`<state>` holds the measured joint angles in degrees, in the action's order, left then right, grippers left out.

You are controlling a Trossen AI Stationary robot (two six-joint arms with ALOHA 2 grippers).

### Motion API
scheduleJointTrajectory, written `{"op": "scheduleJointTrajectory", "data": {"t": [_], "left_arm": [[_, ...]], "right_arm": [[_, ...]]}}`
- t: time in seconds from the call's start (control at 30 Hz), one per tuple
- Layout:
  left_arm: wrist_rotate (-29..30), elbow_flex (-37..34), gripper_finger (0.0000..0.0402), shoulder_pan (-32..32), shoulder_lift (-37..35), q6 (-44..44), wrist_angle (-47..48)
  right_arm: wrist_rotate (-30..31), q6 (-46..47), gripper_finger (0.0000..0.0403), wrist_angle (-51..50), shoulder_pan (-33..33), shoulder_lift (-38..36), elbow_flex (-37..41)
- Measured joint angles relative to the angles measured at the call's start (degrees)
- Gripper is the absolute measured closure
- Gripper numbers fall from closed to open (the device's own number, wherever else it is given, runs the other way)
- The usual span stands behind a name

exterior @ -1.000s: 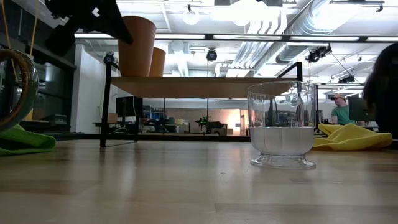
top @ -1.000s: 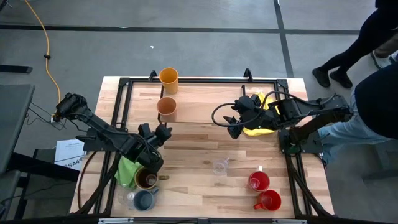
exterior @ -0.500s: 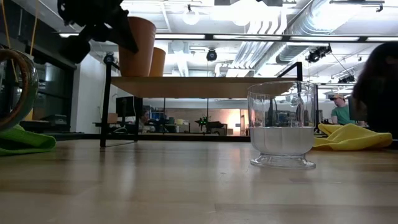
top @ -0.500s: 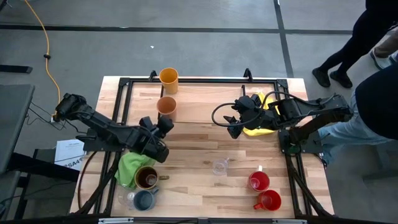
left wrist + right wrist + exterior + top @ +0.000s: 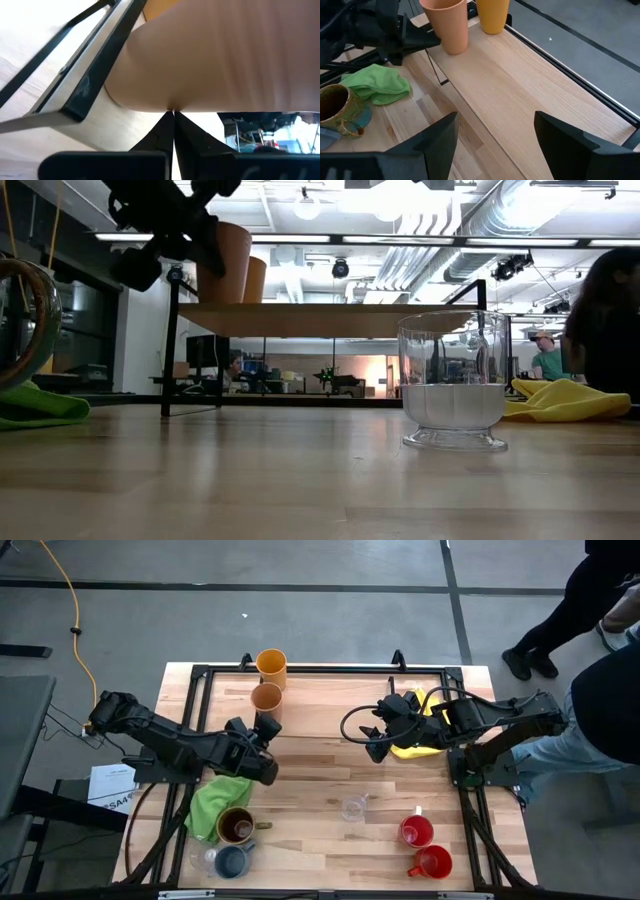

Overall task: Stack small to large cups/mugs on shelf
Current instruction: Put the orange cup on the shelf, then put the red and white mug on the shelf

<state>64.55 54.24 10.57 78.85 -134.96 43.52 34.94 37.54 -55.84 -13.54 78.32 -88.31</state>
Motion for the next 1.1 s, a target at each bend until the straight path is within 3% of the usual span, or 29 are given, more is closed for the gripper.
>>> {"op": "scheduleJointTrajectory", "data": {"t": [0.6, 0.7, 0.93, 1.1], "left_arm": [[0.1, 0.0, 0.0401, -1.2, 0.0, -0.3, -0.1], [-2.5, 0.0, 0.0401, -0.1, -0.6, 0.7, -0.8], [-8.2, 0.0, 0.0401, 10.8, -4.3, 15.1, -8.5], [-15.1, 0.0, 0.0401, 20.4, -8.5, 34.7, -17.3]], "right_arm": [[0.0, 0.0, 0.015, 0.0, 0.0, 0.0, 0.0], [0.0, 0.0, 0.015, 0.0, 0.0, 0.0, 0.0], [-0.7, 0.0, 0.015, 0.0, 0.0, 0.0, 0.0], [-0.9, 0.0, 0.015, 0.0, 0.0, 0.0, 0.0]]}}
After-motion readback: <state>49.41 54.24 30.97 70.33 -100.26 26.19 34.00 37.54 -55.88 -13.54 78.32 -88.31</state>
